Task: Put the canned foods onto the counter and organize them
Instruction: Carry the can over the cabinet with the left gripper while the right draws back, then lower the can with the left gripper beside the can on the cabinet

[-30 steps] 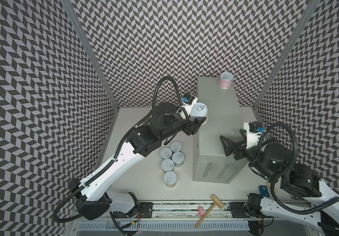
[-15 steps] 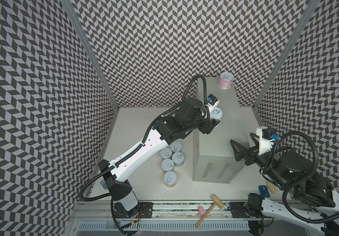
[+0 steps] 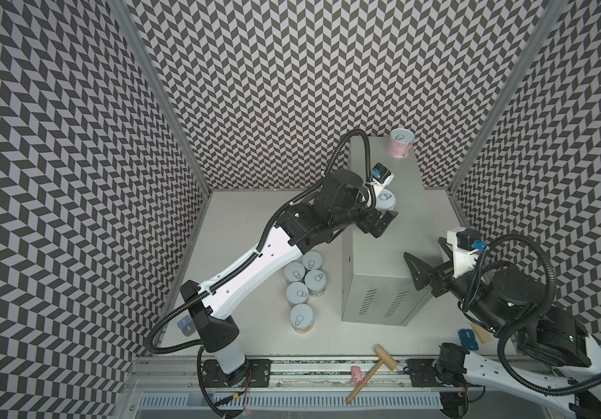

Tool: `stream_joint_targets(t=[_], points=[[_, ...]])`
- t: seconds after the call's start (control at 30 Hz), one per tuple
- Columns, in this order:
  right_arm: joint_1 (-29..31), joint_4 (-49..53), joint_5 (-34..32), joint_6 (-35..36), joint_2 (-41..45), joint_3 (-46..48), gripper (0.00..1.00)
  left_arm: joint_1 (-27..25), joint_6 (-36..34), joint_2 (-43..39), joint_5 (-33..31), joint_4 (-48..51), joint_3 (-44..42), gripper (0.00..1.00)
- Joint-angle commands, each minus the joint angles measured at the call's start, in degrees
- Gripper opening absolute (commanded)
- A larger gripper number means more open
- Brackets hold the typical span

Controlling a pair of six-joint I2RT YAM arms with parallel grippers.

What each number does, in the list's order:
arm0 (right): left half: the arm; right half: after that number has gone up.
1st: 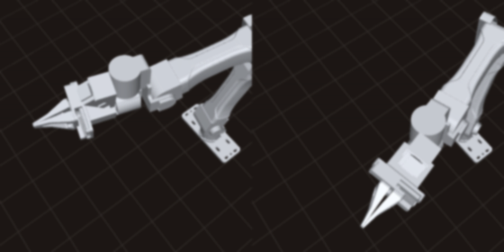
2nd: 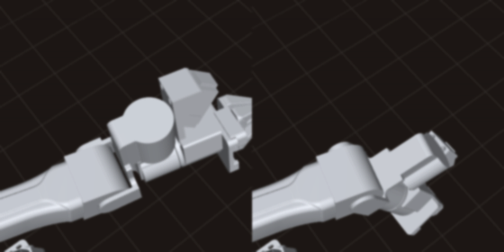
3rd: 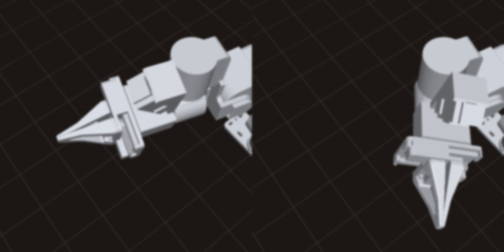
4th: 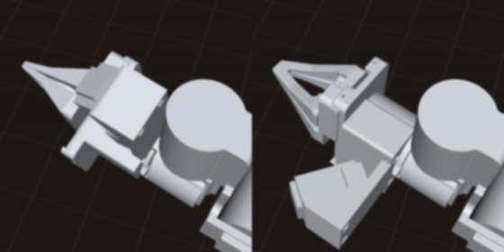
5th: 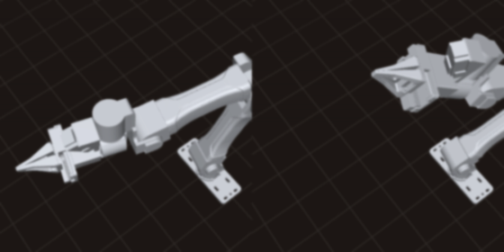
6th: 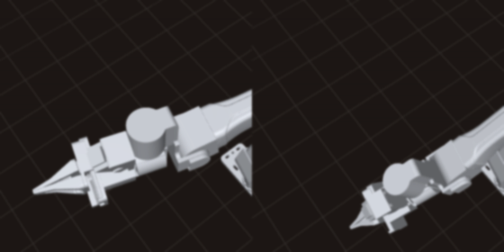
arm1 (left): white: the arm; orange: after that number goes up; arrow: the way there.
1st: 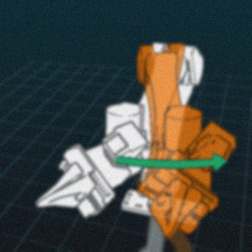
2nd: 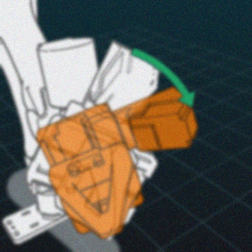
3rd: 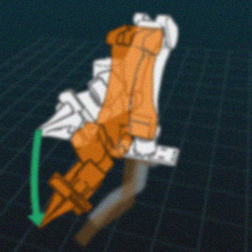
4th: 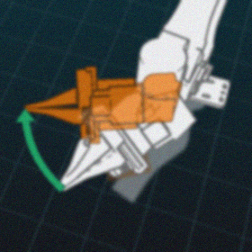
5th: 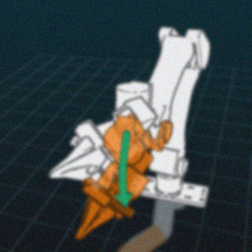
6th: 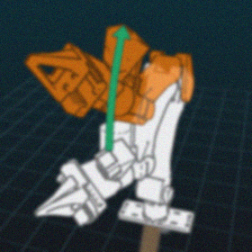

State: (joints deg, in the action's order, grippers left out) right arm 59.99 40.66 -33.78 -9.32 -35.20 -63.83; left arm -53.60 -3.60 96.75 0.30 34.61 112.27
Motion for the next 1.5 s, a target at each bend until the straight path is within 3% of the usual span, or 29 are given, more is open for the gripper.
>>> stream_joint_targets(t=[0.0,0.4,0.9,1.2,1.37,1.47], points=[[0.2,-2.2,1.2,0.3,0.2,0.5,0.99,0.5,-0.9,-0.5,1.4,-2.7,0.1,1.0],[0.3,-3.4,3.0,-0.2,0.2,2.1,1.0,3.4,1.1,0.1,1.7,-8.3,-1.4,0.84],[0.3,-2.4,2.5,-1.0,0.7,1.5,0.99,9.6,-4.3,16.5,3.3,-3.8,20.8,0.82],[0.2,-3.1,1.9,-0.1,0.0,1.7,0.99,11.9,-5.9,21.9,7.2,-5.3,25.9,0.83],[0.3,-3.9,1.9,0.4,-0.4,2.1,0.99,11.9,-6.5,19.5,8.5,-6.5,24.7,0.97],[0.2,-4.4,2.5,0.4,-0.6,2.0,0.99,11.9,-6.7,18.5,8.2,-5.6,24.2,0.99]])
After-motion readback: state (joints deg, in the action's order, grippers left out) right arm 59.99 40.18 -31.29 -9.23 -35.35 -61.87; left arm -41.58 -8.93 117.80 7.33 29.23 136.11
